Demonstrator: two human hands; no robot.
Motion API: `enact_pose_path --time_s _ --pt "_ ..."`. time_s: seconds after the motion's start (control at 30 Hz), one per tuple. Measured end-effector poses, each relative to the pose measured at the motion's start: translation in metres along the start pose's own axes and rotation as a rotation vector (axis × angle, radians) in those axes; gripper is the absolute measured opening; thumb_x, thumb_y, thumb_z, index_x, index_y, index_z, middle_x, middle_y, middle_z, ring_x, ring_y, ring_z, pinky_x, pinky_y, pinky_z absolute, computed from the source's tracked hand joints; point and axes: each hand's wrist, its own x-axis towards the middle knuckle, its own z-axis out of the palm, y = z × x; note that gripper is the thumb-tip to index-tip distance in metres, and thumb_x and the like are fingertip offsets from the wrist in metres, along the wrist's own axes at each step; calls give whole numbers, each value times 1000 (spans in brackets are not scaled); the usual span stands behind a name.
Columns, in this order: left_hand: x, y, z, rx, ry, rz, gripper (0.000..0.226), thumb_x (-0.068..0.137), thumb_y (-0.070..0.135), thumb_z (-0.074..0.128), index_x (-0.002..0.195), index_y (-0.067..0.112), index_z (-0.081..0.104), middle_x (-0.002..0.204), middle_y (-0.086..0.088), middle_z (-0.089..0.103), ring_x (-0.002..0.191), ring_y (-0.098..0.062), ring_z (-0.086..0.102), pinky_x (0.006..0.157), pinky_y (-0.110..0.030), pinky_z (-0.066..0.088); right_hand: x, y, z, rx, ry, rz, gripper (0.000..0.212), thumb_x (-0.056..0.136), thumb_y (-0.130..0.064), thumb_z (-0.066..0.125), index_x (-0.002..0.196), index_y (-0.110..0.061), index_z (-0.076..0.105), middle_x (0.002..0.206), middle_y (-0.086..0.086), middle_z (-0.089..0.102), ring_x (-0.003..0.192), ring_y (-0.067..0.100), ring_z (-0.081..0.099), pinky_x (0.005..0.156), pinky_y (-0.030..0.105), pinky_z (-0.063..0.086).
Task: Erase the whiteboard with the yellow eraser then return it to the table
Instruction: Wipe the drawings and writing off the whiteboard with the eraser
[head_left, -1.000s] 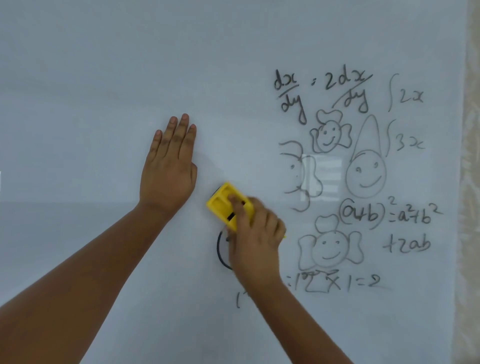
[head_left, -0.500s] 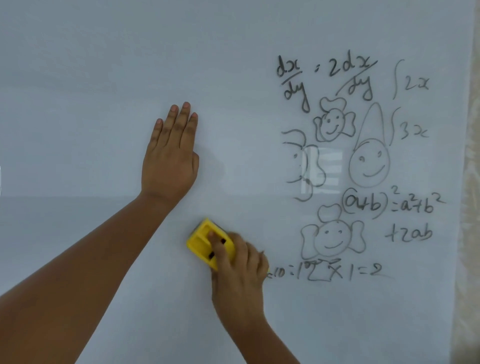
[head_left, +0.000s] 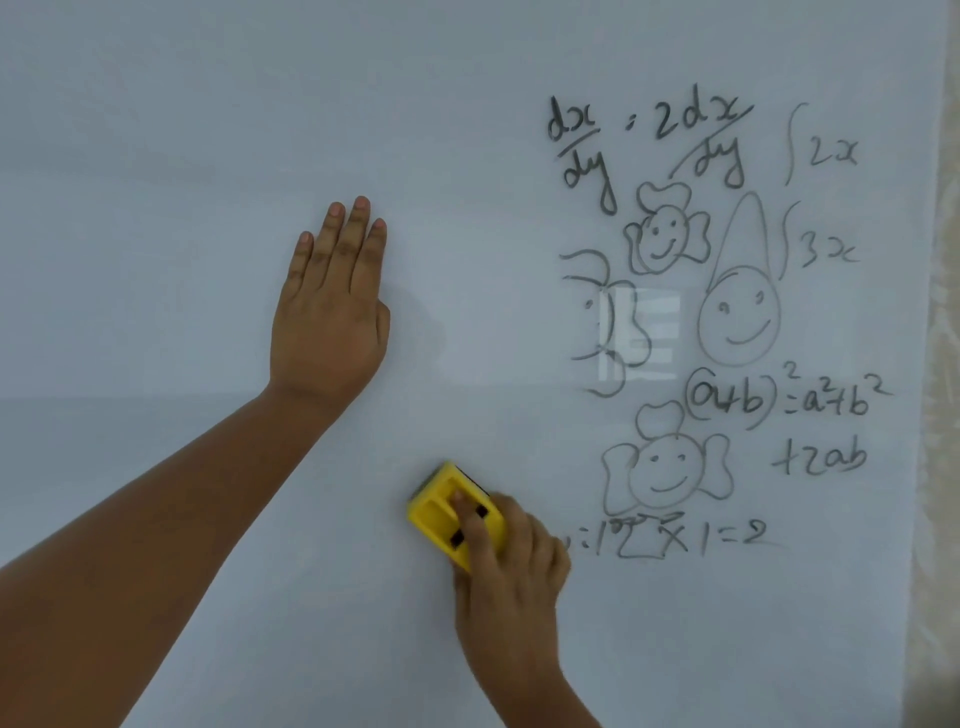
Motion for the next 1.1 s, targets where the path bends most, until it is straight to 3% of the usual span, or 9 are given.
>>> enact_pose_path --time_s 0.13,0.27,0.4,0.47,0.53,0.77,0.93,1.03,1.1 --pt "0 1 0 -3 9 -4 53 88 0 36 141 -4 32 150 -21 29 140 -34 23 115 -46 16 8 55 -18 -55 65 184 55 74 -28 52 128 -25 41 122 15 50 102 29 43 84 50 43" --pt "0 1 0 1 -1 -8 54 88 3 33 141 -3 32 150 -21 29 141 -33 22 116 -46 15 34 55 -17 -67 163 299 65 74 -19 74 130 -21 41 119 21 55 99 39 52 84 55 44" --pt "0 1 1 -3 7 -7 53 88 -1 38 141 -4 33 150 -21 30 140 -34 23 115 -47 17 -16 -3 14 -95 105 64 58 66 -24 59 122 -33 46 117 10 57 95 26 46 82 41 40" --pt "0 0 1 -2 6 -3 53 88 1 37 141 -4 33 150 -21 30 140 -34 23 115 -46 17 -50 -8 23 -102 85 -33 33 82 -24 48 110 -41 52 101 3 70 89 22 55 75 36 37" --pt "0 0 0 2 6 -2 53 88 4 33 140 -4 34 149 -22 31 140 -34 24 115 -46 17 -59 17 13 -103 74 -18 27 84 -28 42 106 -41 53 88 3 75 80 21 65 71 33 36" --pt "1 1 2 13 12 4 54 87 5 32 140 -4 33 149 -22 31 140 -34 24 115 -46 16 26 96 -28 -69 135 355 70 73 -16 76 131 -21 38 120 24 55 97 44 56 82 57 44" --pt "0 -1 3 18 32 5 53 86 3 34 139 -5 36 148 -23 32 139 -35 26 114 -47 17 -6 85 -25 -37 9 219 46 87 -45 38 131 -29 39 118 14 59 98 29 54 78 46 47" --pt "1 1 2 8 32 1 54 86 5 32 138 -5 36 148 -23 32 138 -36 27 114 -47 17 -8 120 -42 -46 35 229 43 89 -42 42 129 -27 41 117 18 60 96 36 61 77 49 48" --pt "1 0 1 3 34 1 53 86 5 31 139 -4 36 148 -23 32 138 -36 27 114 -47 16 13 139 -48 -42 97 349 52 84 -24 62 133 -21 43 122 23 55 102 43 57 84 56 44"
